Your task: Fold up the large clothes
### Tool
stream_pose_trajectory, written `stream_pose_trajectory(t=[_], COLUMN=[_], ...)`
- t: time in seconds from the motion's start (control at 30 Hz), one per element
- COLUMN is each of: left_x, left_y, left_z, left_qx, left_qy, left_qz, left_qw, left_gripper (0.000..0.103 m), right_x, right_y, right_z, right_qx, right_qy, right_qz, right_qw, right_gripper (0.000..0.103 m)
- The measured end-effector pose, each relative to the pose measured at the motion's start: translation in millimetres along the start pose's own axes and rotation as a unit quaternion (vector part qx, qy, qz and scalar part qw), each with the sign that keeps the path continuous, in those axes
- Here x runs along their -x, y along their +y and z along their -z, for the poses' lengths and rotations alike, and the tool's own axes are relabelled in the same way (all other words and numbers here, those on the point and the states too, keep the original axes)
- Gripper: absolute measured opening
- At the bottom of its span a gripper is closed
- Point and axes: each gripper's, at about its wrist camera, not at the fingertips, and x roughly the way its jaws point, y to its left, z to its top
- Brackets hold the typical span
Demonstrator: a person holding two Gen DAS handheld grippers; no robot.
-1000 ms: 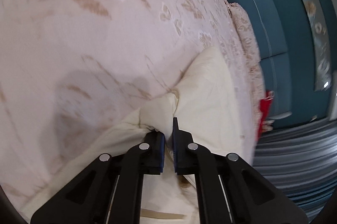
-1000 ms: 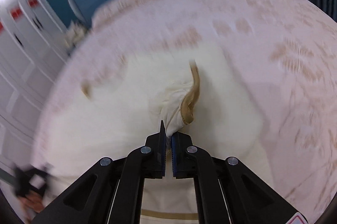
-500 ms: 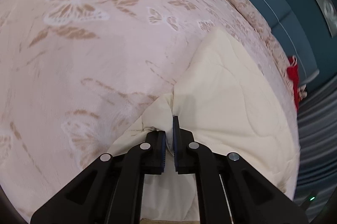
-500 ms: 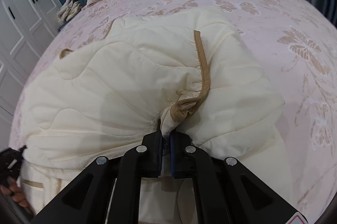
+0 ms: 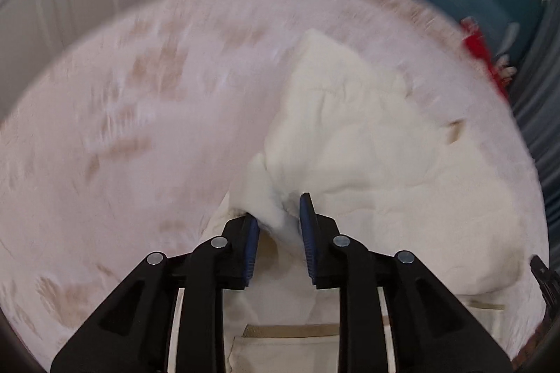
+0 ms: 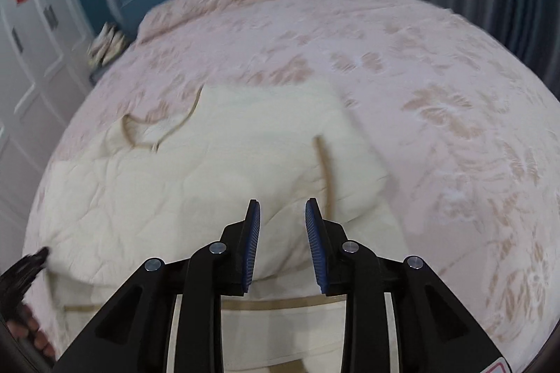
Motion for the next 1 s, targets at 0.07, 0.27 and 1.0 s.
stream_pose_trajectory(t=[0.07,0.27,1.0], left_x=[-12.6,-20.4,5.5], left_y=[18.0,33.4,32.7], left_z=[3.8,7.4,18.9], left_qx=[0.047,0.077,-0.006], left_qy=[0.009,0.006,-0.009], left_qz=[0.019,0.038,0.024], left_qw=[0.9987,0.9963,0.9997], left_gripper=[0.023,0.023,0.076], right_x=[-18.3,-69.4,-51.1], right_y=[-14.5,-19.4,-44.8], right_z=[-0.7,-24.0,-36.8], right_qx=[-0.030,-0.034,-0.005], right_qy=[0.005,0.060,0.004], right_qz=[0.008,-0.023,0.052], right_qw=[1.000,0.997,0.999], right_gripper=[0.028,0.004,0.029])
